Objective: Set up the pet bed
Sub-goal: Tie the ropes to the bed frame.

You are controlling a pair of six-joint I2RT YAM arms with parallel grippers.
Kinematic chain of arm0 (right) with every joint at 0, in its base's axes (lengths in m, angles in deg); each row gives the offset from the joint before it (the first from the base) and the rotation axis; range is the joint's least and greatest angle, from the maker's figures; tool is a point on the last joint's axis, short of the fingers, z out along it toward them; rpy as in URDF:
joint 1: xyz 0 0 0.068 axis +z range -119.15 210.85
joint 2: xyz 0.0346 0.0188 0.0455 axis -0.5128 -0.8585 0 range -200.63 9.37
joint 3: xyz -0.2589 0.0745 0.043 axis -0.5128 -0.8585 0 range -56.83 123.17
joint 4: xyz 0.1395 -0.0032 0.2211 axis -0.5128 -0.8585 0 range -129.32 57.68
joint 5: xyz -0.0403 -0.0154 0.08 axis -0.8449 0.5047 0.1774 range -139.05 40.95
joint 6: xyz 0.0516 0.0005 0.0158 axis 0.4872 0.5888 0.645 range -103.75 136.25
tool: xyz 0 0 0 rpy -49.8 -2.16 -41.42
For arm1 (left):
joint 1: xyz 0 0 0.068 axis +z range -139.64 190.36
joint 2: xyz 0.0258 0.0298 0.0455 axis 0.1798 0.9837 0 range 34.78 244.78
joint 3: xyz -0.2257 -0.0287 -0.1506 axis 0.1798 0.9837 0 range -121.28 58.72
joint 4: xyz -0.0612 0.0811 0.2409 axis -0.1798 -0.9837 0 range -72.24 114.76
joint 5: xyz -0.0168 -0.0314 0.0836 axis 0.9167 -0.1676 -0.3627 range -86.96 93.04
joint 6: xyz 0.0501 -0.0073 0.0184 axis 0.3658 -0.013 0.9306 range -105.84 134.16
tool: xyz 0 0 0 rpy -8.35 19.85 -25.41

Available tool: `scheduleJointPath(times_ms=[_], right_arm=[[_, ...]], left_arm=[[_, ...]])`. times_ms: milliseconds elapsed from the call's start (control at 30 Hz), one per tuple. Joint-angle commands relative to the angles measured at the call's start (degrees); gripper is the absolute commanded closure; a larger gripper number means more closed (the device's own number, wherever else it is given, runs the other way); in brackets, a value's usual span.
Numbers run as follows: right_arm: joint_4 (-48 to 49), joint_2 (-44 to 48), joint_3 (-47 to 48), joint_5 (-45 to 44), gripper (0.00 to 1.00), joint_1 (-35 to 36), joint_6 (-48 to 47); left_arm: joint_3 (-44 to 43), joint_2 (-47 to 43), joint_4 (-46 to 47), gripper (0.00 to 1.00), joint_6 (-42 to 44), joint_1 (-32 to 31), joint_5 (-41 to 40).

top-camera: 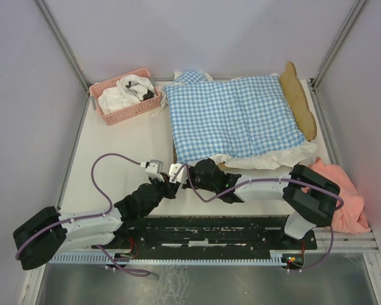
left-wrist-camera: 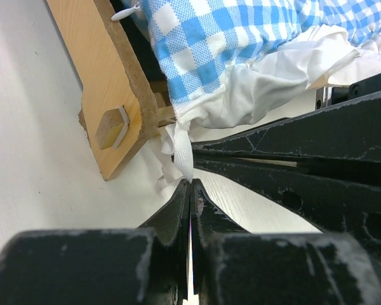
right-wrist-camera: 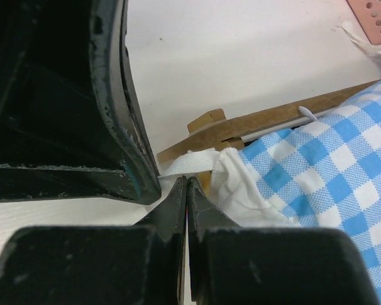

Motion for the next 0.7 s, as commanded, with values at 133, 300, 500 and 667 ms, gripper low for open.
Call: scheduleJointPath(times_ms=[133, 300, 500, 667], right_arm=[[-4.31, -1.18, 3.93, 2.33, 0.98, 0.21, -1.73], [-7.18, -1.98, 5.18, 2.16, 0.98, 0.2, -2.63], [-6.62, -1.63, 5.07, 1.13, 0.98, 0.19, -2.23], [-3.95, 1.09, 3.8, 0.86, 0.98, 0.19, -3.24]], left_arm=[[-1.78, -1.38, 1.51, 0.97, -1.52, 0.12, -0.77], [-1.41, -1.98, 1.36, 0.97, -1.62, 0.12, -1.02], [-1.49, -1.83, 0.99, 0.97, -1.45, 0.09, -1.05], [-1.88, -1.79, 0.9, 0.97, -1.25, 0.1, -0.86]])
